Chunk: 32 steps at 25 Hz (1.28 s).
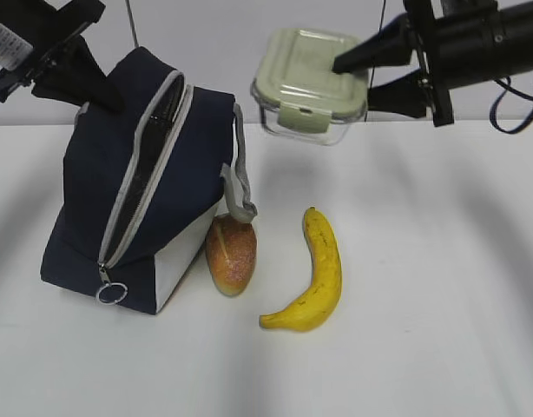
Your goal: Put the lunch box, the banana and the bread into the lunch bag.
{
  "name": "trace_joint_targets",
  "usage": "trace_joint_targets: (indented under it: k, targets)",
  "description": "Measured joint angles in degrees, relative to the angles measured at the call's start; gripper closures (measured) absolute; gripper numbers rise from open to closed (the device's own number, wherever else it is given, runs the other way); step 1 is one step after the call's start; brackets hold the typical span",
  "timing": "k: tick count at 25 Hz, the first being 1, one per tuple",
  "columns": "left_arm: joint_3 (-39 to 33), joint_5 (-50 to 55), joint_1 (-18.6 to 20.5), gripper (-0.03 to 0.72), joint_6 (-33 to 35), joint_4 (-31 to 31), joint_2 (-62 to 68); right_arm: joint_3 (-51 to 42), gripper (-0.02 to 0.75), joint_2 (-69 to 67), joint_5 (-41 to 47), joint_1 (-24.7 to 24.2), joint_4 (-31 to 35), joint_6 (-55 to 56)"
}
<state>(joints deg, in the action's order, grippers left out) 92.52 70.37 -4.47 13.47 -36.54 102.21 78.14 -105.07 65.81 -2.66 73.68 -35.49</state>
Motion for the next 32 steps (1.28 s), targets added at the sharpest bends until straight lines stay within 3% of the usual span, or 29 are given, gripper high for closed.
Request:
trace_joint_targets:
  k: [7,19,27,32]
  targets:
    - [0.00,-0.05,0.00,0.688,0.00,-1.93,0.00,10.68,0.352,0.00,1.69,7.67,0.13,7.46]
    - [0.00,-0.79,0.00,0.688,0.00,-2.13,0.66,11.87,0.352,-4.66,0.85,16.33,-0.71,9.05]
    - [0.00,-0.65,0.05,0.688,0.00,-2.21,1.09,12.09,0.352,-9.53,-2.73,17.06,-3.07,9.37]
    - [0.00,-0.47,0.05,0.688,0.00,-2.62,1.09,12.29,0.352,-9.66,-4.83,17.18,-11.12,12.18]
